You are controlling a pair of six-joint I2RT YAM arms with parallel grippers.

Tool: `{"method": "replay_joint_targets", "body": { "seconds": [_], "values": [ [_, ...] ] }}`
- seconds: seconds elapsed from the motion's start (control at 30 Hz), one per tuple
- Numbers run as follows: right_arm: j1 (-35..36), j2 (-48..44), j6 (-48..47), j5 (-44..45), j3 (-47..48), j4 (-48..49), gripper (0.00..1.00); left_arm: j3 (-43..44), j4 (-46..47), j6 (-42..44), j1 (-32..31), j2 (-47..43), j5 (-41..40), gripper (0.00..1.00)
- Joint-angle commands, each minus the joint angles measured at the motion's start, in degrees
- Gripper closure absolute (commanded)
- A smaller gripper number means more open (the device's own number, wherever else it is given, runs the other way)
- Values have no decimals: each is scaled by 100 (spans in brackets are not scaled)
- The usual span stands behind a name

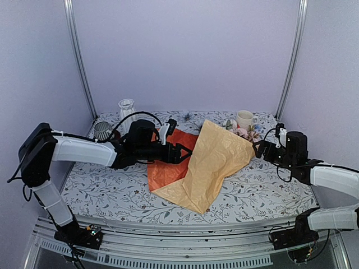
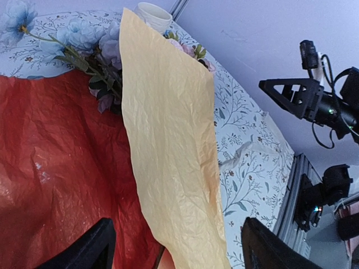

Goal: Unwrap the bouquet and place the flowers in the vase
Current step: Unfold the two-thirds folded wrapping paper from the folded wrapping paper.

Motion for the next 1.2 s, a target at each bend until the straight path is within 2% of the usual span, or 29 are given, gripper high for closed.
{"method": "replay_joint_targets", "body": {
  "seconds": [0.0, 0.1, 0.2, 0.27, 0.53, 0.7, 0.8, 0.93, 1.17],
  "values": [
    [25, -64, -81, 66, -51, 227, 1, 292, -203, -4, -49, 272, 9, 21],
    [25, -28, -86, 35, -43, 236, 1, 457, -330, 20, -47, 481, 113, 28],
    [25, -32, -86, 15, -36, 249, 1, 582, -345, 48, -47, 617, 294, 44],
    [29, -39, -100, 14, -43, 268, 1, 633, -348, 38, -45, 681, 356, 47],
    [25, 34, -152, -27, 6, 280, 1, 1054, -713, 51, -46, 1009, 630, 47],
    [25, 5, -149, -27, -8, 300, 1, 1179, -1026, -124, -58, 1155, 237, 45],
    [24, -18, -158, -30, -33, 332, 1, 1118, -1017, -204, -74, 1112, 72, 40],
    [25, 18, -166, 4, -16, 341, 1, 1143, -1040, -246, -76, 1167, 126, 38],
    [25, 39, -172, -48, -18, 343, 1, 1230, -928, -394, -220, 1422, 419, 50]
  ]
}}
